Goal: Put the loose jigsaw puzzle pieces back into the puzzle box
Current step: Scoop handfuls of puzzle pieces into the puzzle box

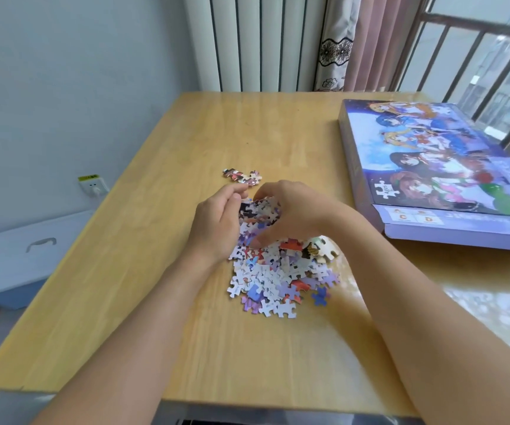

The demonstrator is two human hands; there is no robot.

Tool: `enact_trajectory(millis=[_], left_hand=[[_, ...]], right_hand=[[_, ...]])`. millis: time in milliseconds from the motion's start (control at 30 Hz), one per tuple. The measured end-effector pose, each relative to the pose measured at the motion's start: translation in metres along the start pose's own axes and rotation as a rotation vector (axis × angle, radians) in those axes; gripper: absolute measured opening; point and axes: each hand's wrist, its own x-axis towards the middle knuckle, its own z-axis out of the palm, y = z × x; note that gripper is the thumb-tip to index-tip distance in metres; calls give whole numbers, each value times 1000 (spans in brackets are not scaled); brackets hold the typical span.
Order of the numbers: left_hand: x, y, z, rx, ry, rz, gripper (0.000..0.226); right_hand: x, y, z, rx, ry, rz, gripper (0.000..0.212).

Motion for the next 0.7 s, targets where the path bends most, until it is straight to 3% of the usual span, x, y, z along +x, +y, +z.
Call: enact_trajectory(millis=[167, 467, 700], left_hand=[[-1, 2, -3, -148, 31, -52, 33], [-1, 9, -12, -289, -140, -80, 35], [2, 5, -13, -374, -95, -102, 37]], right_hand=[[-1, 1, -2, 84, 39, -5, 83], [-3, 6, -8, 356, 12, 17, 45], [-2, 12, -8, 738, 51, 152, 51]])
